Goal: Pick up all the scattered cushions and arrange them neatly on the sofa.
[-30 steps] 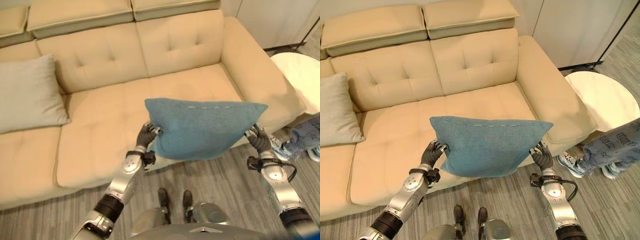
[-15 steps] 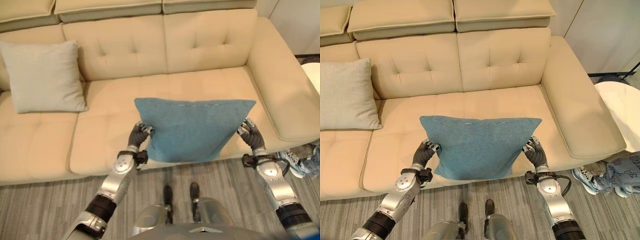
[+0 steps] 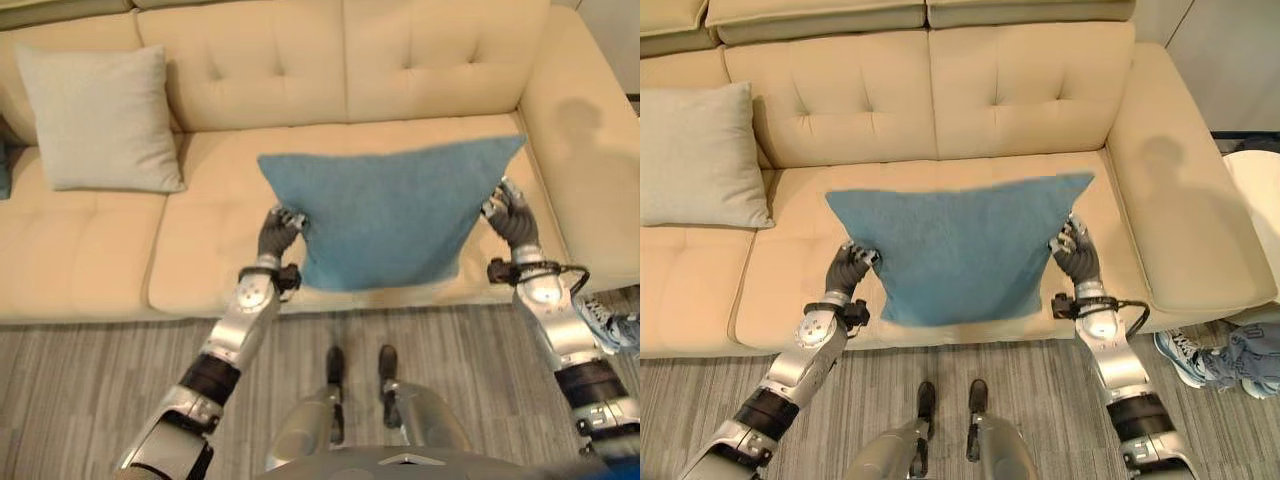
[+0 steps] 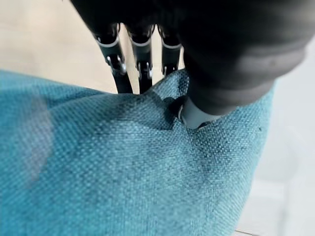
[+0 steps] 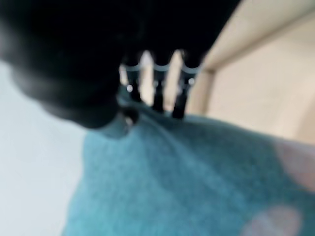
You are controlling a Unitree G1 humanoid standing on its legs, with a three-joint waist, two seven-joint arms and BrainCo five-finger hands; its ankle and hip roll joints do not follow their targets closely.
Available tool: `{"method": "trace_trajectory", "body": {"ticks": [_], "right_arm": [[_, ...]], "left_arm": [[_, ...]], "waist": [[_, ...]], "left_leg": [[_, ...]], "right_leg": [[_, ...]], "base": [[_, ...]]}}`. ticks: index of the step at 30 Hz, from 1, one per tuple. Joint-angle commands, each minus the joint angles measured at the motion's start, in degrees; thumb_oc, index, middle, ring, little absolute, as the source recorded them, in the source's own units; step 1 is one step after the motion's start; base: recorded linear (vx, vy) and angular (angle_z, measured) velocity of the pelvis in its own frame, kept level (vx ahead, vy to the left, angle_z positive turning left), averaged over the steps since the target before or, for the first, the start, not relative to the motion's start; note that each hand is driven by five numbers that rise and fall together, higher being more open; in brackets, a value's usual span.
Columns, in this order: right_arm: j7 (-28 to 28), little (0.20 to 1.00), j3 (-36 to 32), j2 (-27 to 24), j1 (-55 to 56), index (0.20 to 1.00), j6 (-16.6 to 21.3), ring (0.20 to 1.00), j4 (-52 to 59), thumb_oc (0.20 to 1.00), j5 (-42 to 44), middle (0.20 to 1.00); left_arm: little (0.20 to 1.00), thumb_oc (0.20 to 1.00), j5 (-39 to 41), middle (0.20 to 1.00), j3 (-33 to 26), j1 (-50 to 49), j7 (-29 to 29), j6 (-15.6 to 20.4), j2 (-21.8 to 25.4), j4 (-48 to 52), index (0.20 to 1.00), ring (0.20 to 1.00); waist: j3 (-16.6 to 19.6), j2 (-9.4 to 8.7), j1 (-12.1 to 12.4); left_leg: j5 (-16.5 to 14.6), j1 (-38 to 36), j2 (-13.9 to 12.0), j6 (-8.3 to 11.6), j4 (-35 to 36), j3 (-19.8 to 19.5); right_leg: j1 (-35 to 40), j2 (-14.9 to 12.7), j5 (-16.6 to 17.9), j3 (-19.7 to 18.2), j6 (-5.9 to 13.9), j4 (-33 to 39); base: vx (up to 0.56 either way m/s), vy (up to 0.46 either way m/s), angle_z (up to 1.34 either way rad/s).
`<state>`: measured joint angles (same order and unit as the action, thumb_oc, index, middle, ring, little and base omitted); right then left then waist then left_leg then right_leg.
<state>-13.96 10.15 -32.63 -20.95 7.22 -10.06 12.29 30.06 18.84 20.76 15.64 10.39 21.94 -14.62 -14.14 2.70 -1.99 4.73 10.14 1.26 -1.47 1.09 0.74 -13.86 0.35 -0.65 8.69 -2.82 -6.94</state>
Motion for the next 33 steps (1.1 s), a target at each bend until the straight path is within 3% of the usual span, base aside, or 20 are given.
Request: {"method": "trace_trajectory", "body": {"ticks": [1,9,15,25,33], "right_arm": [[-1.08,0.2,2.73,-0.84,-13.58,0.2,7.16,0.2,6.86,0.2,0.05,0.2],[-3.72,0.2,9.24,-2.9,-31.55,0.2,6.39,0.2,1.3,0.2,2.03,0.2],[-6.43,0.2,13.57,-0.95,-42.16,0.2,6.64,0.2,-5.45,0.2,2.5,0.2],[-9.74,0.2,15.34,0.89,-49.38,0.2,8.06,0.2,-12.6,0.2,-0.14,0.2],[-11.33,0.2,16.34,0.4,-51.42,0.2,7.98,0.2,-18.3,0.2,-2.39,0.2]], "left_arm": [[0.2,0.2,-0.21,0.2,-0.82,14.24,0.84,11.05,1.17,8.14,0.2,0.2],[0.2,0.2,1.22,0.2,2.83,28.31,4.08,12.41,3.56,1.53,0.2,0.2],[0.2,0.2,4.27,0.2,5.53,38.86,5.64,13.56,5.11,-7.61,0.2,0.2],[0.2,0.2,5.93,0.2,6.93,48.1,5.77,15.03,5.75,-16.57,0.2,0.2],[0.2,0.2,5.69,0.2,8.44,49.97,4.59,14.66,5.4,-20.17,0.2,0.2]], "waist": [[1.81,-2.31,0.88],[1.36,-2.3,0.61],[-0.27,-2.0,0.33],[-3.48,-0.04,0.15],[-5.34,0.59,0.08]], "left_leg": [[-10.2,-0.21,1.88,-0.8,-3.76,1.87],[-8.99,2.13,2.05,-0.69,-1.96,3.12],[-7.65,5.47,2.28,-0.58,-1.27,3.68],[-4.97,12.22,2.94,0.09,0.63,4.96],[-4.77,17.77,3.25,0.12,-0.92,5.75]], "right_leg": [[6.85,-1.32,-6.63,-1.4,5.45,3.69],[4.26,-1.3,-4.24,-3.33,6.26,5.86],[1.05,-1.39,-2.29,-4.26,6.84,6.94],[-6.37,-2.52,0.14,-4.59,7.93,7.4],[-11.49,-3.2,1.87,-4.88,8.8,7.24]], "base": [[0.05,0.088,-0.06],[0.03,0.069,-0.05],[-0.01,0.068,-0.11],[-0.02,0.08,-0.07],[-0.01,0.048,0.01]]}}
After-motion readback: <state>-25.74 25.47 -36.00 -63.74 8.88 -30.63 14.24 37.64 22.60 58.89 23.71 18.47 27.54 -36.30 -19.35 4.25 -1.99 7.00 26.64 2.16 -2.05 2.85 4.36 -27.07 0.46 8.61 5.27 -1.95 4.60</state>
